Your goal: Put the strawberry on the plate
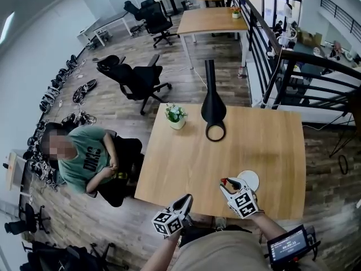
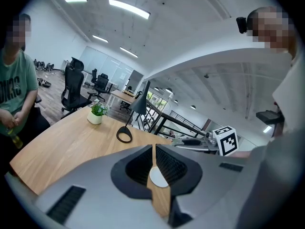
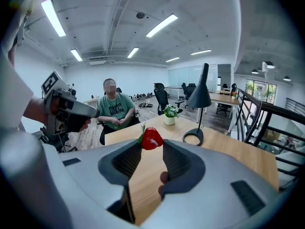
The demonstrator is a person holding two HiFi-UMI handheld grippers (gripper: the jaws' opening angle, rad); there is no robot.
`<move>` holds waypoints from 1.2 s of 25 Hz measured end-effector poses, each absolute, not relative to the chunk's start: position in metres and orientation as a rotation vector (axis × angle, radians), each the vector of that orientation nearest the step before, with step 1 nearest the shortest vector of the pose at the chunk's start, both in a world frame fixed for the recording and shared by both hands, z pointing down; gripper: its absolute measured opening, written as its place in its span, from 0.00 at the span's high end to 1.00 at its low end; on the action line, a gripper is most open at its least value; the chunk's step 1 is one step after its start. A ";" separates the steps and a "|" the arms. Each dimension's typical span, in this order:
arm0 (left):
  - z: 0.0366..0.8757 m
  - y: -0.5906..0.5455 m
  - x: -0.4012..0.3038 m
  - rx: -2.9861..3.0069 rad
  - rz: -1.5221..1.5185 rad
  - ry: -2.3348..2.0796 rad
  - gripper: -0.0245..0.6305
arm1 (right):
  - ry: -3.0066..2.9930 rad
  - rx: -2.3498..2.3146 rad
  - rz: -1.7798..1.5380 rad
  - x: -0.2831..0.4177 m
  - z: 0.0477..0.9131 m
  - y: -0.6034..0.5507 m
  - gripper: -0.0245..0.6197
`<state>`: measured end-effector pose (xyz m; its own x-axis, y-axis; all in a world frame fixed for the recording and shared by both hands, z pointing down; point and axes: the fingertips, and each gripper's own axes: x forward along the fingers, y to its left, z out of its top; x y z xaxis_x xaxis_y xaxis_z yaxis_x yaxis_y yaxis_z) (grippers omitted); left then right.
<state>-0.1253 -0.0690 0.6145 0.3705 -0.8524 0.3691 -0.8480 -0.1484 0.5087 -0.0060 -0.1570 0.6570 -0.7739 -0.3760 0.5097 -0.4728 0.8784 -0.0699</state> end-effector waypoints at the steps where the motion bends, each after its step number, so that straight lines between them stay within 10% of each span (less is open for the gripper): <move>1: 0.614 -0.069 -0.124 1.980 -0.010 -1.463 0.95 | -2.556 0.624 0.264 -0.002 0.653 -0.157 0.73; 30: 0.603 -0.127 -0.043 2.220 0.034 -1.260 0.95 | -2.474 1.012 0.236 0.128 0.626 -0.183 0.73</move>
